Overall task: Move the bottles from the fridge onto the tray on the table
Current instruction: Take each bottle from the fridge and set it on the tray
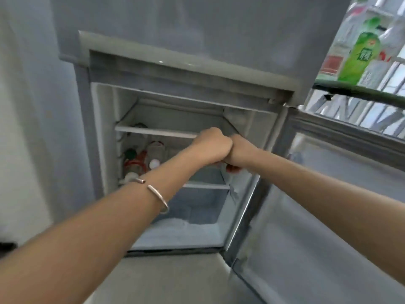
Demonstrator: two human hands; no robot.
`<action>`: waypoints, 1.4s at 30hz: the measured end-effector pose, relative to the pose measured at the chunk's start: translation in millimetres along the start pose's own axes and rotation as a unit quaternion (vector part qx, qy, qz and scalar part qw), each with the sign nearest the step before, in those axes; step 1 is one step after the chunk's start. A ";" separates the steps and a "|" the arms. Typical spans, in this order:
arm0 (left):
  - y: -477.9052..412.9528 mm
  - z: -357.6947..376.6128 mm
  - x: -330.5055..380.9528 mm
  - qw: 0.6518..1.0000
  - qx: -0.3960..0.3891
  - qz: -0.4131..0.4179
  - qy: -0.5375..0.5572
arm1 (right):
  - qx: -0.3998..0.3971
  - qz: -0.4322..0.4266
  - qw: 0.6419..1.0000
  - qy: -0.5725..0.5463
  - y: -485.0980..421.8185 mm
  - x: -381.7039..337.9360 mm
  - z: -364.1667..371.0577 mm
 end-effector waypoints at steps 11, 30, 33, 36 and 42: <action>-15.0 -7.8 -227.2 0.967 0.203 -0.145 0.048 | 0.047 -0.059 0.992 -0.103 -114.9 -45.1 205.3; -37.2 -1.3 -233.2 0.973 0.187 -0.124 0.055 | 0.242 -0.181 0.953 0.020 -155.2 -19.6 211.0; -37.5 0.9 -223.9 0.979 0.173 -0.107 0.024 | 0.275 -0.198 0.940 -0.041 -150.4 -7.7 197.4; -39.2 6.0 -209.7 0.981 0.170 -0.085 0.024 | 0.312 -0.208 0.923 -0.088 -139.4 3.8 175.2; -40.7 21.7 -171.5 0.985 0.161 -0.066 0.017 | 0.352 -0.224 0.905 -0.078 -104.4 33.4 120.6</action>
Point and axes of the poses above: each hand's wrist, its own y-axis away from the middle knuckle, its own z-axis out of the palm, x = y × z, the point moved 2 cm from there along -y, towards the middle knuckle, and after that the axes turned 6 degrees about y, right-handed, at the moved point
